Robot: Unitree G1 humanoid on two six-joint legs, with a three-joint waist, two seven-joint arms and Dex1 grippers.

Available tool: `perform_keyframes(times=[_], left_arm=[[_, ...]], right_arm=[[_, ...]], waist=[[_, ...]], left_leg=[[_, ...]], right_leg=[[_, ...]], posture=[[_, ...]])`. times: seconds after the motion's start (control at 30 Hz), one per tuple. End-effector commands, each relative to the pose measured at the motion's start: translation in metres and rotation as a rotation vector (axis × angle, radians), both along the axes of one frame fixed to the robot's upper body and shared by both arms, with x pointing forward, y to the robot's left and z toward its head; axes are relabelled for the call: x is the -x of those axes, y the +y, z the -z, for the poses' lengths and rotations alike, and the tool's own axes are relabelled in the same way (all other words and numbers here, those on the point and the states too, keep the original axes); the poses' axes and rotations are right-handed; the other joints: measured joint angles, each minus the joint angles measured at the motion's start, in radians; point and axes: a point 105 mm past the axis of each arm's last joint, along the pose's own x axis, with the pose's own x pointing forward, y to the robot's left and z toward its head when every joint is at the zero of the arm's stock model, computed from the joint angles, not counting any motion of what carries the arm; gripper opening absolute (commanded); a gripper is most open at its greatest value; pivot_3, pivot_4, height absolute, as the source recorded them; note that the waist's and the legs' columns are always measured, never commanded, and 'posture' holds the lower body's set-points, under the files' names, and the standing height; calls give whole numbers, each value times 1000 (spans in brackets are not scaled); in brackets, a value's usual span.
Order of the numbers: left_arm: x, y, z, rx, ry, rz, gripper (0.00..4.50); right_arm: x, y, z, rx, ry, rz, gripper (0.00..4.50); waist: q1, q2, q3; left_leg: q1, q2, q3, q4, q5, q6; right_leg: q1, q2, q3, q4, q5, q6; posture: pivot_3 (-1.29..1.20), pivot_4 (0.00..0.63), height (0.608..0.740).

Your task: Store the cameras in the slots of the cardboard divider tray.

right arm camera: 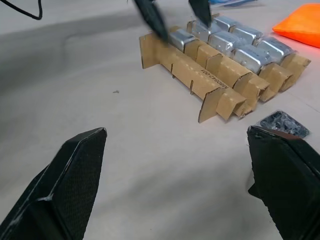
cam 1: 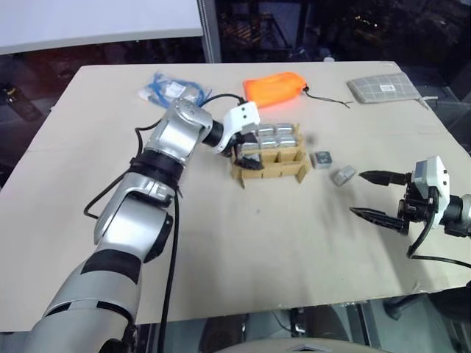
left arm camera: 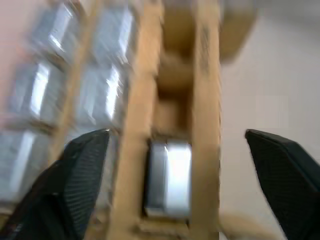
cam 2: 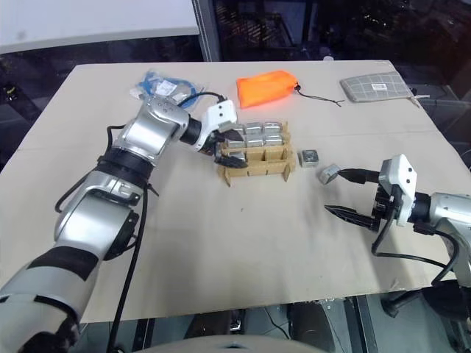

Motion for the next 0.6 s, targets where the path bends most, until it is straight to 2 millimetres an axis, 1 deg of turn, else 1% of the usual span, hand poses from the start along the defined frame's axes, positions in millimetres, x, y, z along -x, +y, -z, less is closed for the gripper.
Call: perform_keyframes(times=[0.03, 0.13, 0.2, 0.27, 0.3, 0.37, 0.4, 0.43, 0.47, 0.53, 0.6], left_arm=[[16, -9, -50, 163, -117, 73, 4458], [46, -8, -65, 305, -116, 163, 4458], [68, -2, -70, 405, -80, 187, 4458], [88, 4, -70, 473, -77, 216, 4458], [98, 9, -65, 501, -45, 212, 4458], [117, 22, -47, 520, -32, 195, 4458], [124, 29, -37, 530, 1, 148, 4458], [128, 33, -31, 536, 20, 114, 4458], [136, 39, -19, 521, 45, 70, 4458], [146, 45, -7, 500, 67, 27, 4458], [165, 58, 6, 499, 102, -35, 4458]], right_arm=[[-5, -6, -7, -1, -56, 50, 4500], [-19, -10, 4, 21, -72, 147, 4500], [-28, -6, 14, 26, -74, 206, 4500], [-36, -1, 21, 38, -86, 255, 4500], [-42, 0, 26, 36, -82, 300, 4500], [-55, -1, 37, 42, -69, 388, 4500], [-59, 0, 41, 33, -54, 410, 4500], [-62, 1, 44, 27, -46, 419, 4500], [-66, 1, 46, 24, -47, 435, 4500], [-72, -1, 49, 23, -54, 456, 4500], [-80, 2, 49, 11, -51, 465, 4500]], waist=[[0, 0, 0], [-6, 1, 0], [-10, 1, 0], [-18, 1, 0], [-18, 1, 0], [-27, 3, 0], [-27, 3, 1], [-27, 3, 1], [-27, 3, 1], [-27, 3, 1], [-25, 3, 1]], left_leg=[[-1, 0, 0, 0, 1, -1], [0, 0, -1, -1, 2, -3], [2, 0, -2, -1, 2, -3], [3, 1, -2, -2, 2, -3], [3, 1, -3, -1, 2, -4], [4, 1, -2, -2, 2, -4], [5, 0, -2, -2, 2, -4], [5, 0, -2, -1, 2, -4], [5, 0, -2, -1, 2, -4], [5, 0, -2, -1, 2, -4], [5, 0, -2, -1, 2, -4]], right_leg=[[-1, 0, 0, 0, 0, 0], [-1, 0, 1, 0, 0, 0], [0, 0, 3, 1, 0, 0], [0, 0, 3, 2, 0, 0], [0, 0, 3, 3, 0, 0], [0, 0, 4, 3, 0, 0], [0, 0, 6, 5, 0, 0], [0, 0, 6, 4, 0, 0], [0, 0, 6, 4, 0, 0], [0, 0, 6, 4, 0, 0], [0, 0, 6, 4, 0, 0]], posture=[[0, 150, 740], [0, 150, 740], [0, 150, 740], [0, 150, 740], [0, 150, 740], [0, 150, 740], [0, 150, 740], [0, 150, 740], [0, 150, 740], [0, 150, 740], [0, 150, 740]])
